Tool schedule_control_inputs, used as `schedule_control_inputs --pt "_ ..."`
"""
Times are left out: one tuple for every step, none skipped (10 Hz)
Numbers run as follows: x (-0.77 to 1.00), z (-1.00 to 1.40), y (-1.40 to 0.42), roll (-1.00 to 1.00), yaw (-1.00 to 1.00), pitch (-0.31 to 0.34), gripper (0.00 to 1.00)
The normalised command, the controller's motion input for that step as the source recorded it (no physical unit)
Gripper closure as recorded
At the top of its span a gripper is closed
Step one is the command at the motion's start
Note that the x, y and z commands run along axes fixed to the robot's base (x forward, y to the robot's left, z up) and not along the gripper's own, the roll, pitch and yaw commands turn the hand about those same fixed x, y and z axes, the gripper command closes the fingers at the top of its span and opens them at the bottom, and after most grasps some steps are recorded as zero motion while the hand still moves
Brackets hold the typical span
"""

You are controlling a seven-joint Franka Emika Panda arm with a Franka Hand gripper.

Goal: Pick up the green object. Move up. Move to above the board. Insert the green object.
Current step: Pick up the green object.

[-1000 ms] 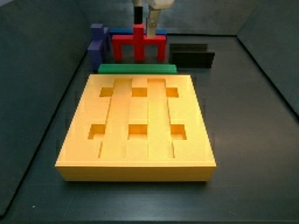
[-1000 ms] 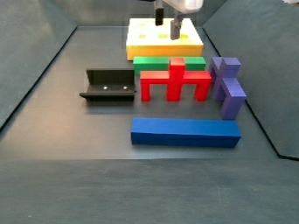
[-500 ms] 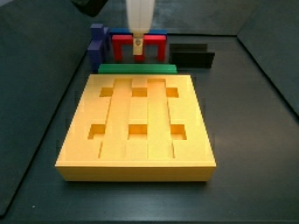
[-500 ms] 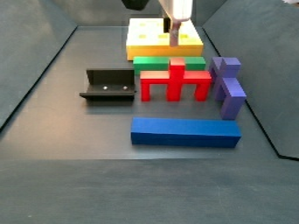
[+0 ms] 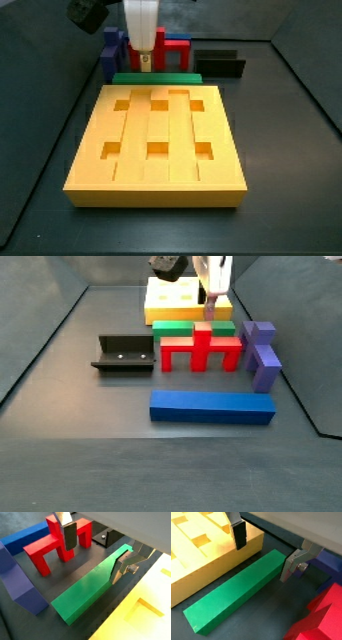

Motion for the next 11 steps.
schedule_control_inputs --pt "0.00 -0.34 0.08 -0.35 -0.02 -0.190 0.00" --pt "0.00 -0.33 0.03 -0.33 0.00 -0.180 0.00" --pt "0.00 -0.28 0.00 -0.24 0.00 -0.149 0.00" --pt "0.00 -0.25 0.00 -0.10 -0.03 -0.096 0.00" --pt "0.00 -0.24 0.00 -0.04 -0.09 -0.036 0.00" --pt "0.10 -0.20 0.00 0.00 -0.18 0.000 0.00" --pt "0.12 -0.16 0.00 0.00 -0.24 0.029 0.00" --pt "0.11 -0.15 0.00 0.00 -0.26 0.029 0.00" --pt "0.00 -0.14 0.00 0.00 -0.19 0.004 0.00" --pt "0.00 -0.17 0.00 0.00 -0.13 0.000 0.00" --pt "-0.07 -0.17 0.03 0.00 -0.07 0.000 0.00"
